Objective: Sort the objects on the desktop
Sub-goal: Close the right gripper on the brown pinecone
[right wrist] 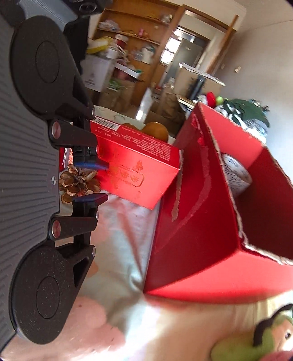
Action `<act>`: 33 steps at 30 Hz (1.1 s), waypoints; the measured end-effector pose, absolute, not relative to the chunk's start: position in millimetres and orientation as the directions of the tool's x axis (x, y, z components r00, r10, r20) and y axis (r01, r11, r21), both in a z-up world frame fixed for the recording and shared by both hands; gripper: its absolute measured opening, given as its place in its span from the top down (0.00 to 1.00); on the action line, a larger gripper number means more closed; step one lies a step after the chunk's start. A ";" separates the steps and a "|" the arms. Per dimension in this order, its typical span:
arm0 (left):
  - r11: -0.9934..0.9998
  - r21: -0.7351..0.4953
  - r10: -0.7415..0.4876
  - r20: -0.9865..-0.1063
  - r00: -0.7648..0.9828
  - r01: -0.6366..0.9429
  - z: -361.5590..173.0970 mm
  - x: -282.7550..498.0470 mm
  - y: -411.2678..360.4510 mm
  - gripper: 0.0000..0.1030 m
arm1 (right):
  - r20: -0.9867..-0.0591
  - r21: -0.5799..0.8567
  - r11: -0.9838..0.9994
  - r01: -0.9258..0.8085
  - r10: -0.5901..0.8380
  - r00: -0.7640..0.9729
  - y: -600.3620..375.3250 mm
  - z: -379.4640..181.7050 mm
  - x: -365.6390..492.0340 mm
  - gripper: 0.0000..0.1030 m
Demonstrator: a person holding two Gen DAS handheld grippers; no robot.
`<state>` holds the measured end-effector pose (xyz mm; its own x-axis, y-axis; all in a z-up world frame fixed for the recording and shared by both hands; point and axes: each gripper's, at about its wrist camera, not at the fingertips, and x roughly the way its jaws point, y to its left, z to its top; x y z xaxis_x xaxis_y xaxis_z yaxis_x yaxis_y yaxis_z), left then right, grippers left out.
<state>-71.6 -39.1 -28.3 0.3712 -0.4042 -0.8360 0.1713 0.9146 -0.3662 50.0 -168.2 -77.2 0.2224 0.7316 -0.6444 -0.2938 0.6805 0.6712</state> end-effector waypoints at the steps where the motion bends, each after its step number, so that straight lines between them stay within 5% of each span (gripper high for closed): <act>1: 0.926 -0.347 -0.378 -0.843 0.383 0.148 -31.9 -72.3 -42.8 0.21 | -0.644 0.677 0.674 -0.296 0.737 0.205 -168.2 -79.5 52.3 0.73; 8: 0.990 -0.142 -0.130 -0.869 0.477 0.012 -55.2 -72.7 -68.2 0.16 | -0.640 0.713 0.645 -0.275 0.759 0.123 -169.9 -96.5 65.2 0.72; 22: 1.000 0.013 0.014 -0.855 0.519 -0.005 -77.2 -71.4 -92.4 0.19 | -0.619 0.749 0.591 -0.300 0.785 0.003 -193.9 -101.5 52.5 0.71; 30: 0.996 0.017 -0.031 -0.855 0.519 0.087 -71.8 -68.0 -107.9 0.48 | -0.644 0.724 0.632 -0.275 0.763 0.059 -221.4 -91.7 53.8 0.71; 33: 0.993 -0.029 -0.081 -0.860 0.504 0.111 -69.4 -64.5 -108.3 0.51 | -0.659 0.701 0.651 -0.289 0.747 0.085 -226.3 -82.9 52.4 0.72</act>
<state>-64.5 -108.3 -69.4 0.5041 -0.0814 -0.8598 0.1112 0.9934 -0.0289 52.4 -226.3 -82.9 0.0849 0.7473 -0.6590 -0.2891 0.6514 0.7015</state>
